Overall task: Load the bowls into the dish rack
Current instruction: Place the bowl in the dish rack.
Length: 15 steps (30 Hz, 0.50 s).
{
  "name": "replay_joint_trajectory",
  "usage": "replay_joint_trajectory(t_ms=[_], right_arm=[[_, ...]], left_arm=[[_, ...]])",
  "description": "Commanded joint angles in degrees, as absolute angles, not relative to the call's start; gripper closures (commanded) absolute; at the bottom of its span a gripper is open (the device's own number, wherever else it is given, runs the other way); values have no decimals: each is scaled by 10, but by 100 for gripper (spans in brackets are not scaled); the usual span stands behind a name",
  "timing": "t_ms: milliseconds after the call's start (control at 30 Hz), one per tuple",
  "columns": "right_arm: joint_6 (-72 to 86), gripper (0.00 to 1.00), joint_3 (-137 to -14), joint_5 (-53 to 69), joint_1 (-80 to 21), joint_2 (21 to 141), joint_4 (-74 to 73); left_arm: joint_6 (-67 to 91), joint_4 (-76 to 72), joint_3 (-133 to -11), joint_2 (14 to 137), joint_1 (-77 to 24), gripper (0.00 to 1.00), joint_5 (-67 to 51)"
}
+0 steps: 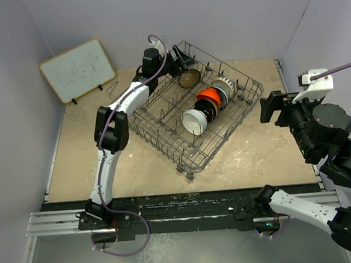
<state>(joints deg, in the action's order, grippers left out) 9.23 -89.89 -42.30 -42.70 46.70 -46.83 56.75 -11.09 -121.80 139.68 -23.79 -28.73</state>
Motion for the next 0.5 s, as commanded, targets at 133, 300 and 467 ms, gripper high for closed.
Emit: replay_joint_trajectory(t_ms=[133,300,467], right_arm=[[79,14,-929,-340,-426,487,-434],[73,13,-939,-246,-426,522,-415],[61,13,-959,-203,-426,577,-378]], left_arm=[[500,-73,-1202,1243,-239,13,-307],[435,0,-1168,1162,-239,13,-291],[335,94,-1089,1046,-239,12,-229]])
